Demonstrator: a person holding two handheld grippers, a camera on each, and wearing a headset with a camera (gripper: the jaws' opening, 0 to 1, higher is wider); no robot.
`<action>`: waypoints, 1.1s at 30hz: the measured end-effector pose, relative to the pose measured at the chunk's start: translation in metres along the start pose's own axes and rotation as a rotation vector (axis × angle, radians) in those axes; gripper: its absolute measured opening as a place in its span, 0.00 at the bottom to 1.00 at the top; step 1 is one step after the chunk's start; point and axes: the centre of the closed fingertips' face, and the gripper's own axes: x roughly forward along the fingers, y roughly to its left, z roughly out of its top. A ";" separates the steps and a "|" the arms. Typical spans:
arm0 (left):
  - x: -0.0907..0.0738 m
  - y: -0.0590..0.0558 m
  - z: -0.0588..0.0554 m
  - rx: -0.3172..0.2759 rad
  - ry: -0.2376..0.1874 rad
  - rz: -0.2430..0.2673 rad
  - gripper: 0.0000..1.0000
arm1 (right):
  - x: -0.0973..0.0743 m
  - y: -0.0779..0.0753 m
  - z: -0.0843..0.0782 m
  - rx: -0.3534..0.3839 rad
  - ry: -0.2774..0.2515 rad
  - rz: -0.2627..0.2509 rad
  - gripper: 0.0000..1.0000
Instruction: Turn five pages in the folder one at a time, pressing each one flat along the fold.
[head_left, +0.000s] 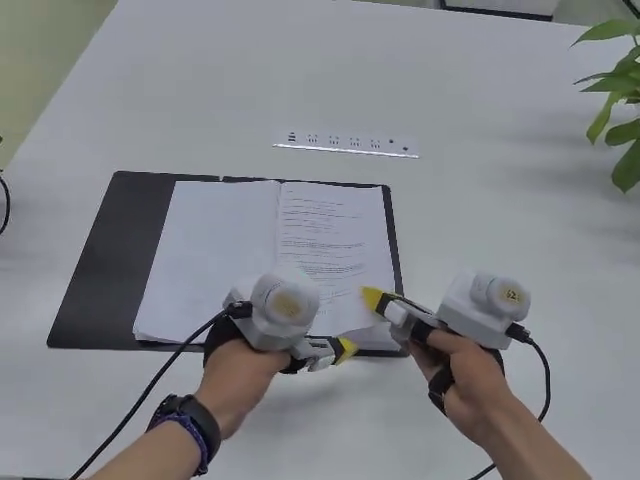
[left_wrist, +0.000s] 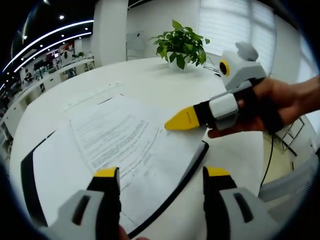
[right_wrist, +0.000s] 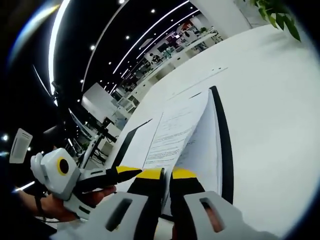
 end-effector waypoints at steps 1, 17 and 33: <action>-0.003 0.002 0.000 -0.002 -0.003 0.007 0.67 | 0.000 0.000 0.001 0.002 -0.003 -0.004 0.02; -0.037 0.022 0.002 -0.042 -0.044 0.056 0.69 | 0.005 0.018 0.011 0.016 -0.024 0.017 0.00; -0.082 0.056 -0.019 -0.116 -0.067 0.126 0.71 | 0.018 0.046 0.018 0.002 -0.034 0.046 0.00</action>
